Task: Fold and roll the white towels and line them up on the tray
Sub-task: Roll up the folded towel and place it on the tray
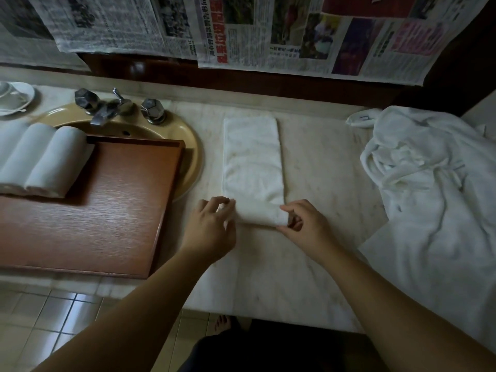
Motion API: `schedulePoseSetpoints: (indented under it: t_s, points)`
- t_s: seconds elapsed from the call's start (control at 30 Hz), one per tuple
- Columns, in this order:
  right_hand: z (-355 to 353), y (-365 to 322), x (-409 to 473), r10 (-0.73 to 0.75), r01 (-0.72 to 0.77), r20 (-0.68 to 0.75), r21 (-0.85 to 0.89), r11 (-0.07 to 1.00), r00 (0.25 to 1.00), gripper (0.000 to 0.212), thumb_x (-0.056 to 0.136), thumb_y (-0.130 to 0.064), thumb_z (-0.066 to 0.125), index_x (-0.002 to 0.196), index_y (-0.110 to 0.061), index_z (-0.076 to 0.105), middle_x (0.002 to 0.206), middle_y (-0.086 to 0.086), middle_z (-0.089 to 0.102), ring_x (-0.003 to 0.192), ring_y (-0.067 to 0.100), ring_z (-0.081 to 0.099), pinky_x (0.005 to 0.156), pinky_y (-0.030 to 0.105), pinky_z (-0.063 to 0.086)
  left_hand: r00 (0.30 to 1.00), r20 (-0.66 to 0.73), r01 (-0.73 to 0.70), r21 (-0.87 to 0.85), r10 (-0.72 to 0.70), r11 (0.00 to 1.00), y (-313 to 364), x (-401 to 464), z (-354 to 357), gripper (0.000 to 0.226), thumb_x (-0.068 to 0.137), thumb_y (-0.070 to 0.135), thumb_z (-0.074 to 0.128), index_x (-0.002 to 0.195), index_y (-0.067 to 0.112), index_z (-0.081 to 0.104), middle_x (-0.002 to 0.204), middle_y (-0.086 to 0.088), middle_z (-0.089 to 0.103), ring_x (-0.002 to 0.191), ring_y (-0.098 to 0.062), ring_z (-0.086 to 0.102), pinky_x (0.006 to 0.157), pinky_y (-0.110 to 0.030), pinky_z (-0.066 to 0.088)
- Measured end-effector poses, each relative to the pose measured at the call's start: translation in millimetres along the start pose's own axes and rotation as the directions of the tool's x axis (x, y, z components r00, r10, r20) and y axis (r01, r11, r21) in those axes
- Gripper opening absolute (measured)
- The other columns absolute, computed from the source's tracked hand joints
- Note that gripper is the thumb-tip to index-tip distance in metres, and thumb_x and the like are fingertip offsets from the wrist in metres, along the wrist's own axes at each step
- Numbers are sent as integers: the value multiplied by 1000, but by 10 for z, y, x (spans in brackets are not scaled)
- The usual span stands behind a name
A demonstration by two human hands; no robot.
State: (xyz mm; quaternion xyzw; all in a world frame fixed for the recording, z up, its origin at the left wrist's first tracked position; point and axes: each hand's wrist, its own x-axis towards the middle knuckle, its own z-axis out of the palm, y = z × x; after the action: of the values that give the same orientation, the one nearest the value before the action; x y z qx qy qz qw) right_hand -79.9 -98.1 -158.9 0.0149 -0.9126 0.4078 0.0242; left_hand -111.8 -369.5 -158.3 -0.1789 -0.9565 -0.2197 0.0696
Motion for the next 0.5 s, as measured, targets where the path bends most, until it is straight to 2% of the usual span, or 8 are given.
schedulePoseSetpoints:
  t_s: [0.07,0.17,0.27,0.37,0.5]
  points:
    - [-44,1,9,-16,17,55,-25,1000,998,47,76,-21,92,118,-19,72,113,-10,61,96,4,62,84,5,44,997,78,10,-20,-8,1000,-105,-60,-58,48,95,32,71,142,23,63,136,1,64,105,-28,57,85,-42,54]
    - [-75,-37,7,27,-22,165,-29,999,986,44,82,-34,88,122,-27,71,112,-12,59,95,3,60,84,3,41,984,158,99,-97,-83,990,-202,-85,-100,49,100,36,68,147,29,59,142,5,62,109,-25,57,92,-42,53]
    - [-75,-87,18,70,-67,233,-20,998,970,38,87,-39,81,123,-32,69,105,-13,57,89,3,61,80,10,43,957,242,199,-139,-162,970,-180,-97,-122,46,105,43,54,150,35,52,145,14,57,109,-20,58,99,-39,48]
    - [-90,-130,111,146,-148,284,-14,989,948,34,94,-37,75,127,-33,68,99,-15,54,87,1,58,81,18,42,932,247,327,-261,-265,908,-64,-131,-140,42,106,40,54,148,38,54,138,23,59,98,-15,54,92,-35,47]
    - [-109,-169,287,192,-202,379,-14,979,905,26,100,-38,66,126,-33,67,101,-11,63,90,6,61,81,25,44,879,267,472,-372,-395,799,-31,-129,-71,38,104,45,57,142,44,58,131,15,67,110,-16,60,98,-41,52]
